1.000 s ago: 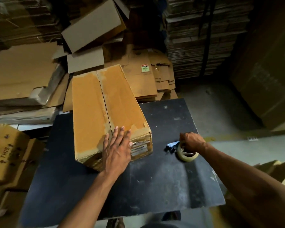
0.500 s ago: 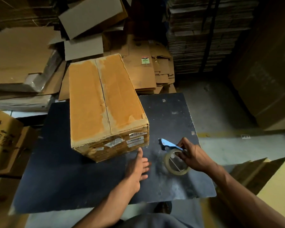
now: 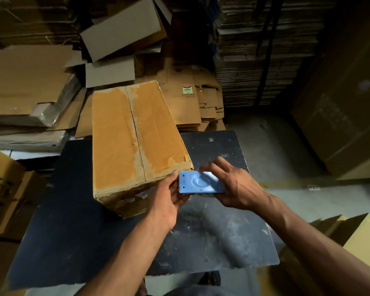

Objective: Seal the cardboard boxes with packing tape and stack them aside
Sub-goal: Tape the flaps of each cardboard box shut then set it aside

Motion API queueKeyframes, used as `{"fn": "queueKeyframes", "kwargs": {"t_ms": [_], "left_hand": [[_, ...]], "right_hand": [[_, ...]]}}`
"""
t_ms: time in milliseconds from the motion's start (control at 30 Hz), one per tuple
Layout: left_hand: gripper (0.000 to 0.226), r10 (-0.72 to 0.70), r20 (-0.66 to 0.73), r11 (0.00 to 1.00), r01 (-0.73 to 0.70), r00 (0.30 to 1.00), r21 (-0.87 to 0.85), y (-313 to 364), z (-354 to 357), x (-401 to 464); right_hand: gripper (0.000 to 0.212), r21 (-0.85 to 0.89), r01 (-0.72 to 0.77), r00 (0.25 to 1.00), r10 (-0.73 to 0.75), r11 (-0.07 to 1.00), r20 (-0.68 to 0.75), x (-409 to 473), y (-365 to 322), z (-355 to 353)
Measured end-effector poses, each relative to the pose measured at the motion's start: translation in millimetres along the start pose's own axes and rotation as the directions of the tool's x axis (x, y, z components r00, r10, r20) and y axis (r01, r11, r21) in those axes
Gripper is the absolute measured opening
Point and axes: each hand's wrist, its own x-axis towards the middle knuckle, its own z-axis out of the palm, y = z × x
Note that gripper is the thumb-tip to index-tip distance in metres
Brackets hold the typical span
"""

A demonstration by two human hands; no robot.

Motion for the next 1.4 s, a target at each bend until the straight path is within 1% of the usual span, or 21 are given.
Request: {"fn": "queueKeyframes", "kwargs": {"t_ms": [200, 300, 333, 400, 500, 567, 667, 733, 833, 933, 1000, 1133, 1233, 1400], "left_hand": [[0.021, 0.000, -0.003, 0.981, -0.001, 1.000, -0.192, 15, -23, -7], [0.014, 0.013, -0.052, 0.973, -0.025, 0.999, -0.231, 19, -33, -8], [0.011, 0.023, -0.082, 0.972, -0.041, 0.996, -0.230, 19, -36, -9], [0.016, 0.077, -0.147, 0.972, -0.107, 0.986, -0.209, 20, -43, -10], [0.019, 0.201, -0.233, 0.961, -0.238, 0.951, -0.143, 25, -57, -16], [0.019, 0.276, -0.274, 0.946, -0.310, 0.921, -0.090, 32, -69, -20], [0.015, 0.322, -0.342, 0.936, -0.351, 0.883, -0.023, 47, -91, -20], [0.011, 0.321, -0.374, 0.931, -0.362, 0.870, -0.042, 59, -115, -18], [0.010, 0.326, -0.387, 0.930, -0.367, 0.862, -0.033, 78, -163, -10], [0.008, 0.290, -0.369, 0.950, -0.313, 0.883, -0.004, 89, -194, 3], [0.007, 0.270, -0.374, 0.957, -0.292, 0.887, -0.001, 91, -202, 10], [0.011, 0.256, -0.410, 0.955, -0.295, 0.876, -0.032, 84, -214, 19], [0.016, 0.252, -0.430, 0.951, -0.303, 0.867, -0.053, 76, -221, 29], [0.017, 0.238, -0.467, 0.946, -0.313, 0.852, -0.089, 72, -232, 45]], "right_hand": [[0.071, 0.062, 0.106, 0.994, -0.106, 0.992, -0.005, 24, -21, -12], [0.072, 0.075, 0.136, 0.991, -0.137, 0.988, 0.008, 33, -30, -10], [0.070, 0.084, 0.149, 0.988, -0.151, 0.985, 0.013, 36, -33, -10], [0.067, 0.102, 0.181, 0.982, -0.185, 0.978, 0.028, 44, -41, -9], [0.066, 0.101, 0.220, 0.972, -0.227, 0.970, 0.062, 57, -54, -12], [0.068, 0.068, 0.260, 0.957, -0.267, 0.963, 0.113, 66, -61, -12], [0.068, 0.024, 0.349, 0.913, -0.346, 0.937, 0.217, 85, -74, -15], [0.070, 0.008, 0.381, 0.888, -0.368, 0.925, 0.277, 99, -78, -21], [0.068, 0.012, 0.389, 0.867, -0.371, 0.921, 0.333, 117, -71, -34], [0.065, 0.004, 0.385, 0.845, -0.354, 0.923, 0.401, 130, -75, -35], [0.066, -0.053, 0.411, 0.828, -0.349, 0.910, 0.438, 141, -87, -27], [0.066, -0.121, 0.436, 0.814, -0.333, 0.892, 0.475, 163, -110, -13], [0.066, -0.140, 0.435, 0.803, -0.312, 0.890, 0.508, 172, -121, -8], [0.067, -0.185, 0.428, 0.799, -0.275, 0.885, 0.536, 185, -137, -2]]}}
